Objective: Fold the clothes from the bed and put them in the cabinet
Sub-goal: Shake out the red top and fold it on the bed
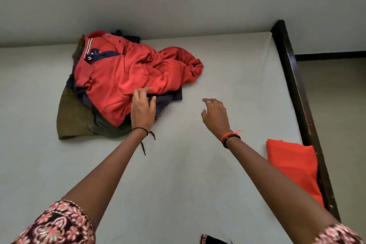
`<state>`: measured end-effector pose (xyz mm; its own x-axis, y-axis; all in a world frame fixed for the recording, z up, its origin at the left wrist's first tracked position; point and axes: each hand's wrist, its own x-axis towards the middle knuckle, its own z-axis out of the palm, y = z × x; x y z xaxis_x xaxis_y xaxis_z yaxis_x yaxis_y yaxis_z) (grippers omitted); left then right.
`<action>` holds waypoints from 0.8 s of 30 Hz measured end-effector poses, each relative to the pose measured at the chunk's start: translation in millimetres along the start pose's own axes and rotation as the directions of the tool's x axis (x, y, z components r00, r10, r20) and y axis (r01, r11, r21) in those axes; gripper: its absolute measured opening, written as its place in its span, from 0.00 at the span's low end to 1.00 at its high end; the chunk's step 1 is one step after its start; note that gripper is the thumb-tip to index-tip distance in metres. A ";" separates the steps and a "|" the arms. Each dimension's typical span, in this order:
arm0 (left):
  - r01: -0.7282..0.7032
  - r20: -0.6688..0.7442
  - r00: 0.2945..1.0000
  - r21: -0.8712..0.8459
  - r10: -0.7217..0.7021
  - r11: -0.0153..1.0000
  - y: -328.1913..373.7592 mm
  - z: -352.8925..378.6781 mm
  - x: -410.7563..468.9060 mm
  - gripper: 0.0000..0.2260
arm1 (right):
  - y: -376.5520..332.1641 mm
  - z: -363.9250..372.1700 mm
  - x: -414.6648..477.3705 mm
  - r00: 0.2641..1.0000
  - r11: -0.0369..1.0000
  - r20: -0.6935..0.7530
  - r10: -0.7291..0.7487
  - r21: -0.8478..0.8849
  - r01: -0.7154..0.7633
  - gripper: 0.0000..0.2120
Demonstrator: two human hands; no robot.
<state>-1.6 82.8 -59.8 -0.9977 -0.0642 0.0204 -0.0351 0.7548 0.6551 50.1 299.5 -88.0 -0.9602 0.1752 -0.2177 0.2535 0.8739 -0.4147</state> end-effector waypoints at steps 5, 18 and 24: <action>0.250 -0.048 0.968 0.198 -0.245 0.948 -28.3 -29.9 53.9 0.32 | -93.2 10.0 47.7 0.978 0.978 0.032 -0.206 -0.005 0.206 0.20; 0.164 -0.171 0.963 -0.237 -0.207 0.958 -22.9 -70.7 35.9 0.09 | -192.4 -6.5 54.4 0.974 0.777 0.228 0.018 0.610 -0.157 0.21; 0.058 -0.043 0.996 -0.391 -0.081 0.919 23.5 -74.2 -34.4 0.07 | -202.2 -26.5 47.4 0.870 0.465 0.465 0.162 0.742 -0.483 0.16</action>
<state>36.1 54.2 10.9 -0.9883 -0.1526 -0.0002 -0.0673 0.4346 0.8981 -49.8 143.0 9.0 -0.7398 0.0835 -0.6676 0.6689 -0.0152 -0.7432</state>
